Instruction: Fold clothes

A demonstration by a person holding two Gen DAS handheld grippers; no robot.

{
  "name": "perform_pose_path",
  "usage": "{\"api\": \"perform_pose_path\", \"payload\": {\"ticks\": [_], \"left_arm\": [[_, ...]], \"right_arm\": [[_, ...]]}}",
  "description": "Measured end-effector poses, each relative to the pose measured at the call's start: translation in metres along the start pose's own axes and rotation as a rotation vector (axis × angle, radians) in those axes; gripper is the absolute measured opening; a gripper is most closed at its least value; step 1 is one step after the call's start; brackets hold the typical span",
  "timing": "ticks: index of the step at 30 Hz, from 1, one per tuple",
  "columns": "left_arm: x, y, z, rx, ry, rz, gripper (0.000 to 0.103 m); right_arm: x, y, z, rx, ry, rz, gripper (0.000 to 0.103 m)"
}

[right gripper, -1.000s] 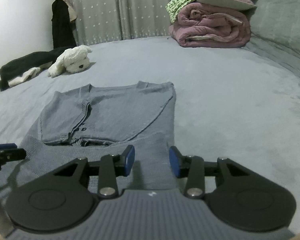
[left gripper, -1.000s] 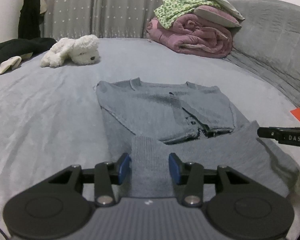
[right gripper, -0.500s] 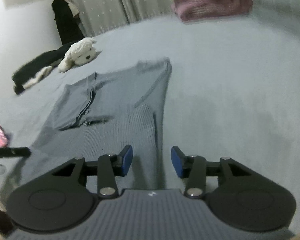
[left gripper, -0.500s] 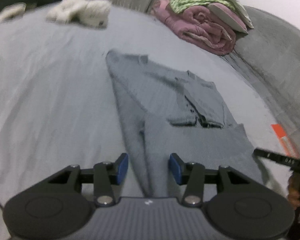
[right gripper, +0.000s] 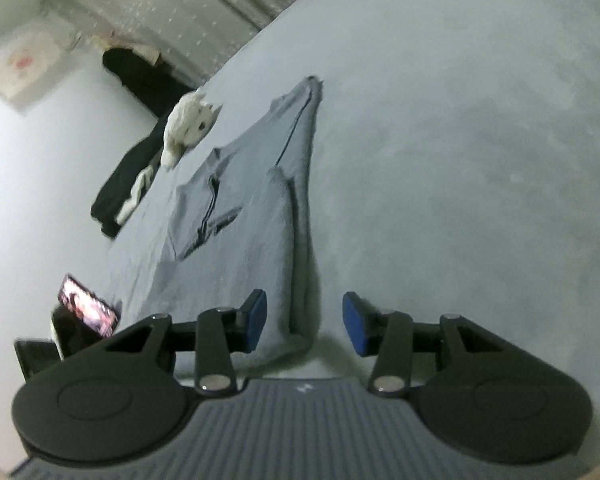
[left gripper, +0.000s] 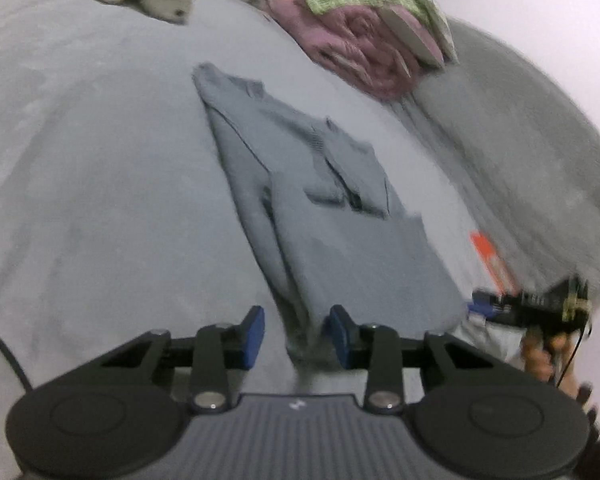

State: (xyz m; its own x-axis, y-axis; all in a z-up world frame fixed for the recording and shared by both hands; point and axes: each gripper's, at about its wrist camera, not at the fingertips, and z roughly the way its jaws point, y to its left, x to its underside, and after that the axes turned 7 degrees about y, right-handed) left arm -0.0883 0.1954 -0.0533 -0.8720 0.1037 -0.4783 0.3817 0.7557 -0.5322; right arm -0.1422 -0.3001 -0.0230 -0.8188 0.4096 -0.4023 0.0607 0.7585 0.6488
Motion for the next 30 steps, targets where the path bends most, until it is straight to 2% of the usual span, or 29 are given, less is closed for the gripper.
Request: {"api": "perform_pose_path", "payload": {"ticks": [2,4,10,14,17,19,21,25,30], "left_arm": [[0.0,-0.006,0.008,-0.053,0.03,0.023,0.035],[-0.002,0.001,0.011,-0.01,0.045,-0.02,0.035],[-0.007,0.03,0.02,0.169,0.1,-0.201,0.035],[-0.008,0.029,0.036,0.21,0.111,-0.232,0.035],[-0.009,0.025,0.045,0.222,0.113,-0.247,0.033],[-0.011,0.022,0.047,0.223,0.112,-0.258,0.028],[-0.011,0.02,0.047,0.222,0.106,-0.273,0.021],[-0.007,0.026,0.038,0.257,0.09,-0.338,0.017],[-0.006,0.033,0.023,0.376,-0.001,-0.424,0.015]], "right_arm": [[0.001,0.006,0.006,0.049,0.026,-0.028,0.044],[0.0,0.007,0.009,0.063,0.053,-0.036,0.042],[-0.007,-0.006,0.023,-0.08,0.161,0.074,0.043],[-0.011,-0.01,0.036,-0.164,0.197,0.127,0.042],[-0.015,-0.012,0.046,-0.202,0.212,0.163,0.03],[-0.016,-0.017,0.049,-0.226,0.221,0.201,0.017],[-0.016,-0.019,0.048,-0.25,0.219,0.238,0.017],[-0.017,-0.02,0.038,-0.307,0.185,0.276,0.017],[-0.022,-0.019,0.028,-0.4,0.125,0.307,0.016]]}}
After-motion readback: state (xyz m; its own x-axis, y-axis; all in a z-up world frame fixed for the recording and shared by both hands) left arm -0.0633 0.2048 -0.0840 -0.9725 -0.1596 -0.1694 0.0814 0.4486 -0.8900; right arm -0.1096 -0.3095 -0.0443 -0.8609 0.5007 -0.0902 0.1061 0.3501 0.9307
